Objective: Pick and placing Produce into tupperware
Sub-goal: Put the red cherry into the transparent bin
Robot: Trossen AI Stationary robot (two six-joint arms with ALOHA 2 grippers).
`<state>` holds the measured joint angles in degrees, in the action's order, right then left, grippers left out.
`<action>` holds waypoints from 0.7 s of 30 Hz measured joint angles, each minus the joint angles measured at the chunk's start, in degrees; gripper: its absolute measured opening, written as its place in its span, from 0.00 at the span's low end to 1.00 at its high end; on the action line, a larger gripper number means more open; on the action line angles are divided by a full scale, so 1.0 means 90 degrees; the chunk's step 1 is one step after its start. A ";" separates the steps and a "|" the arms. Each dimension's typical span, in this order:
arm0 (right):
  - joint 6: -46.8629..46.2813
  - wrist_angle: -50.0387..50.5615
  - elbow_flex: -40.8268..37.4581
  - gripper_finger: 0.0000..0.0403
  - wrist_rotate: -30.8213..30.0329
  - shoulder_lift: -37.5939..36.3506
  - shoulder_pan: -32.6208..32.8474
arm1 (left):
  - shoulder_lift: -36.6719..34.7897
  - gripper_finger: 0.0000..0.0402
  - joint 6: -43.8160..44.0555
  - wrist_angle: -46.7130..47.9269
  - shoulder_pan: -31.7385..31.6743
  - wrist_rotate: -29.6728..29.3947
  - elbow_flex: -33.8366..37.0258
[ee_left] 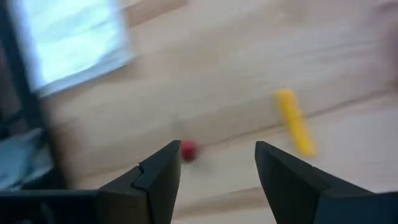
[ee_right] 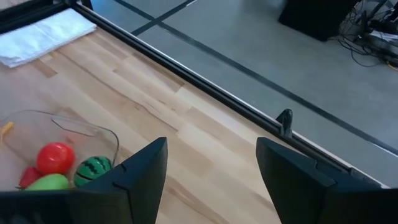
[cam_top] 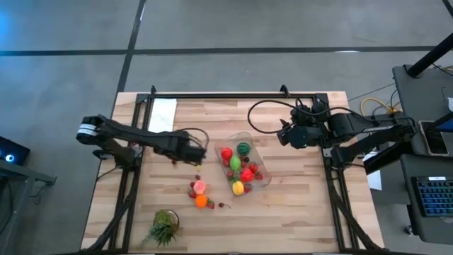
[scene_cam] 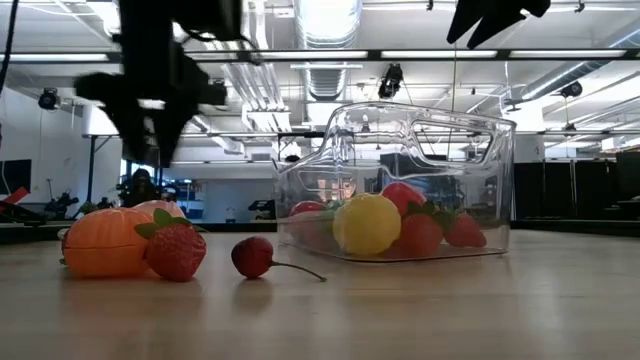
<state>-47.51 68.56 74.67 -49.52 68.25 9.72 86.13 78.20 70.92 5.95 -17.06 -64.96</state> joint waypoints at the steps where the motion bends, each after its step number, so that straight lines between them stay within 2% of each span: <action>1: 0.0000 -0.0043 0.0000 0.59 0.0000 0.0000 0.0000 | -0.0119 0.48 0.0220 0.0214 0.0020 0.0002 0.0057; 5: 0.0000 -0.0193 0.0000 0.59 0.0002 0.0000 0.0000 | -0.0716 0.48 0.0719 -0.0048 0.0027 0.0238 0.0716; 10: 0.0000 -0.0227 0.0002 0.59 0.0020 0.0000 -0.0058 | -0.1407 0.48 0.1470 -0.1097 0.0029 0.0464 0.1796; 13: 0.0000 -0.0234 0.0005 0.59 0.0022 0.0000 -0.0103 | -0.1666 0.48 0.1579 -0.1798 0.0027 0.0512 0.2331; 21: 0.0011 -0.0498 0.0005 0.59 0.0023 0.0000 -0.0298 | -0.1780 0.48 0.1609 -0.1964 0.0003 0.0532 0.2804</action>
<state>-47.41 64.08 74.72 -49.31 68.25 7.03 70.12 92.69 53.25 5.98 -12.27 -39.73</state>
